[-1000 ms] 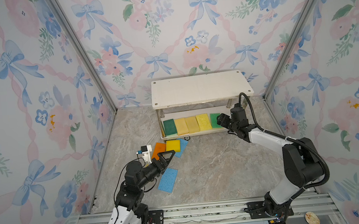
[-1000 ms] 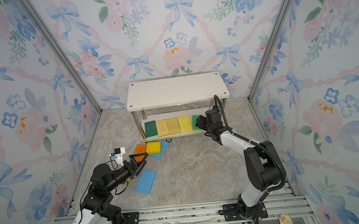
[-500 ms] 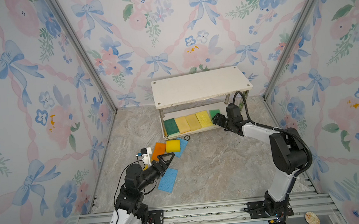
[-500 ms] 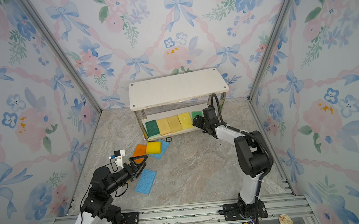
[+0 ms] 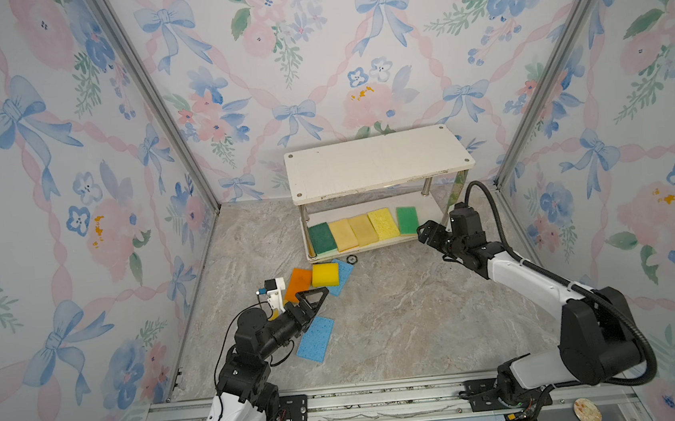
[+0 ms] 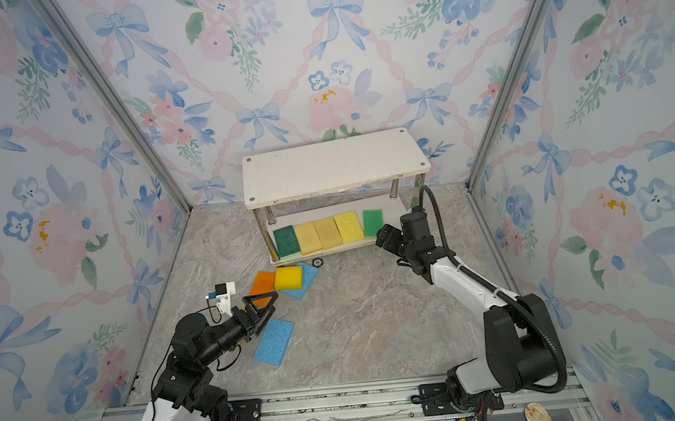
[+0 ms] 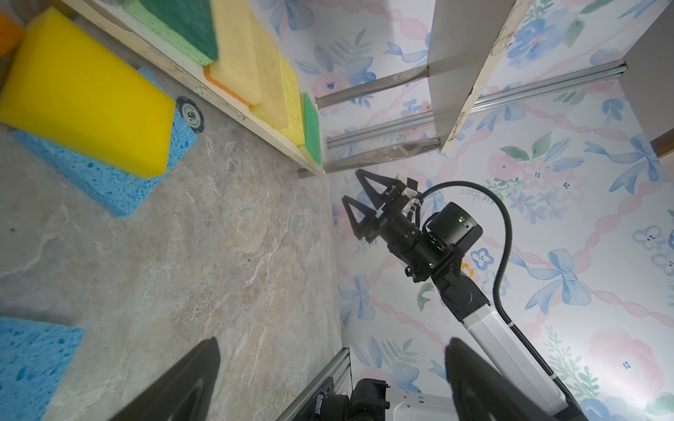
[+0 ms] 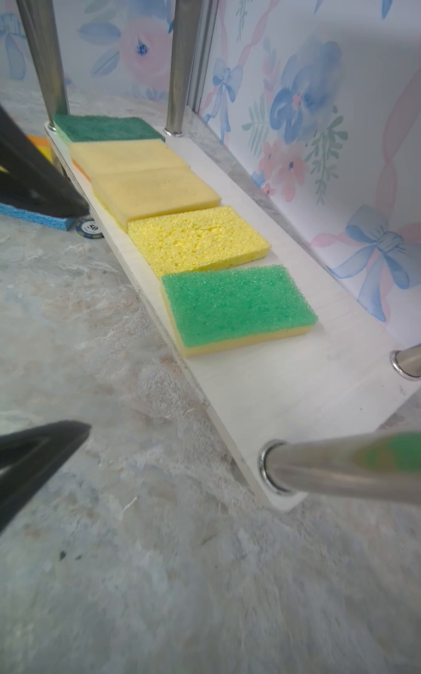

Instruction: Place and organize the cleaning sponges onto the shelf

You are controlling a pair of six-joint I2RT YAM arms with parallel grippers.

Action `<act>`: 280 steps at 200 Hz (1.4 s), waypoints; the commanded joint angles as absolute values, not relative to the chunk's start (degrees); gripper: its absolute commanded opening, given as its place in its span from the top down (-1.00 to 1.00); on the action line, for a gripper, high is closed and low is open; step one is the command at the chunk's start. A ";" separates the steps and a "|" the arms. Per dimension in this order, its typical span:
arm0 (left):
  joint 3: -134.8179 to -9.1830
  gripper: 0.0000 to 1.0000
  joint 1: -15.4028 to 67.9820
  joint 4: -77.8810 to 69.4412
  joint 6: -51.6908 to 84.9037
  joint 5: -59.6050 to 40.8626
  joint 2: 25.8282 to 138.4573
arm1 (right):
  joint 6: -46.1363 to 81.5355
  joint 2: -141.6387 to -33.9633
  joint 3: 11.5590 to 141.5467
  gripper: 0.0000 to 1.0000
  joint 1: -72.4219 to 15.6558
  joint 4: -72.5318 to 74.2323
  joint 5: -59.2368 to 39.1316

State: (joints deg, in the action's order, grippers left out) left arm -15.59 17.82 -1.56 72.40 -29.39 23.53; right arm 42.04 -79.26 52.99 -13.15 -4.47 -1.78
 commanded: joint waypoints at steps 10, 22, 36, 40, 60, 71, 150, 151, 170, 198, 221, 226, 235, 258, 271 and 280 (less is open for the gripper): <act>-15.68 -0.96 17.29 -1.73 70.10 -29.03 26.20 | 43.90 -79.03 54.75 -0.80 -2.17 -15.10 -7.21; -16.70 -0.96 17.31 -1.70 69.22 -29.20 27.43 | 43.96 -80.63 57.26 -0.81 0.65 -15.00 -8.11; -17.75 -0.96 17.20 -1.62 68.82 -29.08 28.01 | 45.39 -83.43 59.99 -0.81 3.30 -12.78 -9.30; -17.97 -0.96 17.22 -1.64 68.81 -28.98 28.17 | 45.91 -84.37 60.75 -0.81 3.93 -11.88 -9.84; -18.36 -0.96 17.13 -1.62 68.82 -29.16 28.19 | 47.68 -89.96 65.13 -0.81 6.04 -6.46 -11.95; -18.12 -0.96 17.01 -1.62 69.11 -29.34 27.83 | 48.78 -93.36 67.23 -0.81 6.86 -2.91 -12.99; -17.53 -0.96 15.91 -0.61 69.45 -29.52 27.89 | 56.07 -116.57 89.37 -0.79 11.08 8.11 -34.48; -17.56 -0.96 15.91 -0.61 69.44 -29.53 27.92 | 55.98 -116.82 89.73 -0.79 11.04 7.88 -34.99; -17.37 -0.96 15.71 -0.59 69.29 -29.03 28.34 | 55.05 -121.84 96.99 -0.79 9.79 3.98 -41.89; -17.48 -0.96 15.60 -0.68 68.91 -28.72 29.26 | 56.18 -124.36 98.42 -0.79 8.36 5.20 -47.74; -17.71 -0.96 15.60 -0.60 68.73 -28.73 29.35 | 61.71 -124.23 94.08 -0.80 7.87 14.18 -51.58; -17.67 -0.96 15.57 -0.64 68.73 -28.77 29.23 | 63.44 -124.12 92.92 -0.80 7.75 16.84 -52.56; -17.60 -0.96 15.64 -0.60 68.73 -28.75 29.09 | 66.65 -123.80 90.10 -0.80 7.59 22.15 -54.24; -17.42 -0.96 15.62 -0.70 68.90 -28.83 28.63 | 71.55 -121.30 83.01 -0.81 7.33 30.98 -55.40; -17.37 -0.96 15.61 -0.61 68.88 -29.01 28.29 | 72.15 -119.41 79.41 -0.82 7.16 32.85 -55.63; -17.37 -0.96 15.59 -0.60 68.99 -29.12 28.04 | 72.23 -117.96 76.95 -0.83 6.96 33.65 -55.70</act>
State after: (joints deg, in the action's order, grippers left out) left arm -16.88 16.08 -0.49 70.46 -28.99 28.99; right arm 68.25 -122.89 82.37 7.64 25.41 -51.51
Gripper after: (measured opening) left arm 0.979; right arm 0.913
